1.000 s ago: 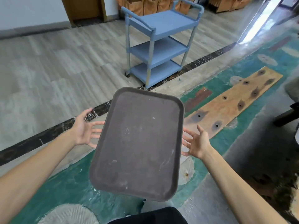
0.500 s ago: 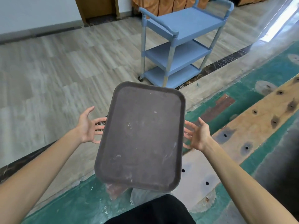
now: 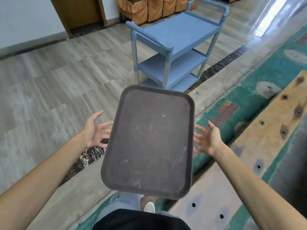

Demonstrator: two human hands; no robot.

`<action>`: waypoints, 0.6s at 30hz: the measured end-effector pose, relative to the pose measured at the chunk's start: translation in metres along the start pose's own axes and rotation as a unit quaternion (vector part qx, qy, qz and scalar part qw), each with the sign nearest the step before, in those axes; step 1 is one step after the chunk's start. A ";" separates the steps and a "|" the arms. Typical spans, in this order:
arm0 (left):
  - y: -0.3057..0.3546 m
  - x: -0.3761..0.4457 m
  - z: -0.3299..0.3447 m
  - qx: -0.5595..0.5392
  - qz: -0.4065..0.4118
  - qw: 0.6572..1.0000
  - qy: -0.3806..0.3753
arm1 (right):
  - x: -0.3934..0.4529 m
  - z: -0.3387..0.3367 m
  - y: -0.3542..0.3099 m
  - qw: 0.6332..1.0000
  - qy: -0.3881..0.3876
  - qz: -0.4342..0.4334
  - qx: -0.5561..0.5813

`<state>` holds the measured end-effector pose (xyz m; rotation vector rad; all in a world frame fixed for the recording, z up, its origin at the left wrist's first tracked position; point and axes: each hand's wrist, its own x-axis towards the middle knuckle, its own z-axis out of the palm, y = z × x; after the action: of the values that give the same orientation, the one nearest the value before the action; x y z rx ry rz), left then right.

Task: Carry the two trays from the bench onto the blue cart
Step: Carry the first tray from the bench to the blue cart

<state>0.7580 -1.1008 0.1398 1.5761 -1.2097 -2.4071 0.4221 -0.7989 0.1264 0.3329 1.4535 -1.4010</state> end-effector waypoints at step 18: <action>0.251 0.224 0.148 0.091 -0.024 0.988 -0.126 | 0.141 0.003 -0.238 0.988 0.118 -0.048 0.082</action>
<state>0.4372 -1.2806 0.1479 1.3852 -1.4889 -2.6599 0.1793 -0.9298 0.1490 0.5540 1.5650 -1.6066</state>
